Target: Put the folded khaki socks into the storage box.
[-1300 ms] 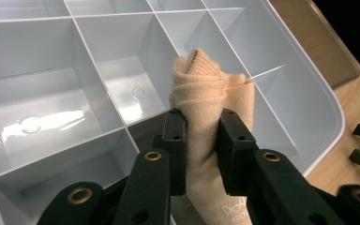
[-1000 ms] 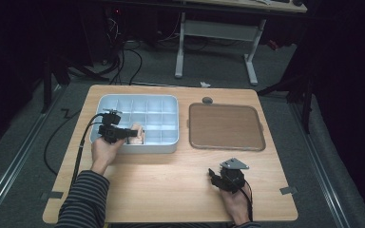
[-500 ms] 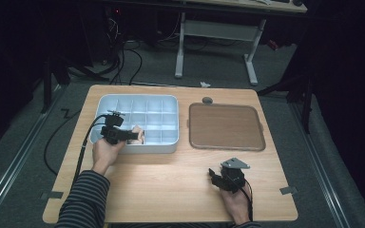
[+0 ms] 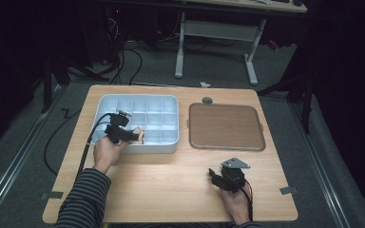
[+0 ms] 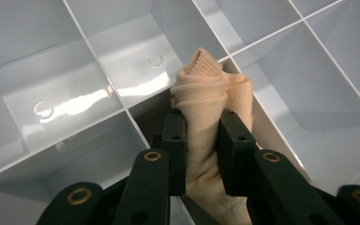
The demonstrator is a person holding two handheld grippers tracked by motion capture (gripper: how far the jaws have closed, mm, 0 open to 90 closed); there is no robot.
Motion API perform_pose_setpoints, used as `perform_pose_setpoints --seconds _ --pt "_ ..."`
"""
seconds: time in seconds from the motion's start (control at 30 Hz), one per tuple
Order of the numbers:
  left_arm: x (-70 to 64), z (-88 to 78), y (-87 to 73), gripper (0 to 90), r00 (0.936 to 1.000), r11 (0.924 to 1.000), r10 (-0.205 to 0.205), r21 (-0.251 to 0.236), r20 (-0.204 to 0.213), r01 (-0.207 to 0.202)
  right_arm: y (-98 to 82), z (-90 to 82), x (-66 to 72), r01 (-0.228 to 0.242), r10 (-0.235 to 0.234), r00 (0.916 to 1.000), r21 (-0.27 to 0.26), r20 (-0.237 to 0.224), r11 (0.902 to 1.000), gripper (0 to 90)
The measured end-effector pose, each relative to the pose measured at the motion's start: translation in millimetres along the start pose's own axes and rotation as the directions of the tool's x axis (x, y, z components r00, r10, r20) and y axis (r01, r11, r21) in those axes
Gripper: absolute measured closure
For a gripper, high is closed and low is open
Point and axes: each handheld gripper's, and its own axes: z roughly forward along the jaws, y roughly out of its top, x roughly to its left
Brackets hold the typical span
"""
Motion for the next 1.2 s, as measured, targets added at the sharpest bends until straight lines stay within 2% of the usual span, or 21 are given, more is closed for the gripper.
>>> perform_pose_setpoints --seconds 0.13,0.63,0.77,0.93,1.0,1.2 --pt "-4.5 3.3 2.9 75.2 0.9988 0.9991 0.03 0.032 -0.039 -0.029 0.0 0.1 -0.1 -0.001 0.001 1.0 -0.001 0.0 1.0 40.0" --pt "-7.9 9.4 8.6 74.5 0.9977 0.9945 0.033 0.101 -0.059 -0.027 0.0 0.1 -0.1 -0.001 0.001 1.0 0.0 0.002 1.0 39.8" --pt "-11.3 9.2 6.9 69.2 0.9968 0.9964 0.037 0.079 -0.071 -0.031 0.0 0.1 -0.2 -0.001 0.001 1.0 -0.001 0.001 1.0 39.8" --pt "-10.8 6.3 7.7 64.5 0.9984 0.9975 0.024 0.068 -0.052 -0.02 0.0 0.0 -0.1 -0.002 0.002 1.0 0.001 0.002 1.0 39.8" --pt "-12.0 4.3 7.3 62.6 0.998 0.9979 0.028 0.059 -0.057 -0.025 0.0 0.1 -0.2 -0.001 0.001 1.0 0.0 0.001 1.0 39.8" --pt "-14.0 -4.1 7.5 60.9 0.9974 0.9989 0.04 0.028 -0.06 -0.038 0.0 0.1 -0.2 -0.001 0.001 1.0 0.0 0.001 1.0 39.8"
